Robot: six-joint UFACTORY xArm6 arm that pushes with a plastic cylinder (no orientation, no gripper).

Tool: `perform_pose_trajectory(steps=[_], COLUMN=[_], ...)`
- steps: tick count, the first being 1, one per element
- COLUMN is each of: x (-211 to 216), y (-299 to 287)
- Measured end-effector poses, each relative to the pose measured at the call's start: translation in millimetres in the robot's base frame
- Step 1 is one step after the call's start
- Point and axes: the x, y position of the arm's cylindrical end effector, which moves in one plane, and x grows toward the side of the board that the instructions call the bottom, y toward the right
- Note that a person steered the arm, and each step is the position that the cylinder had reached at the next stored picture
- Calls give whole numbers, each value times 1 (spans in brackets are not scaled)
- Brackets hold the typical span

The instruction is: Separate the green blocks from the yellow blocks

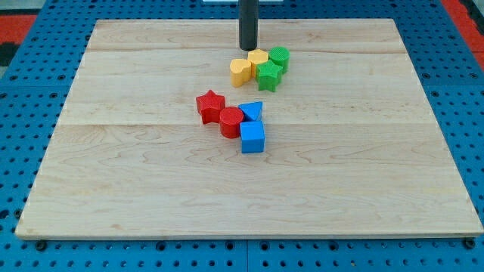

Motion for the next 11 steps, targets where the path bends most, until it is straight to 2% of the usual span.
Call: perform_pose_trajectory(steps=[7,8,9,11], x=[5,17,50,101], y=[21,6,19,-19])
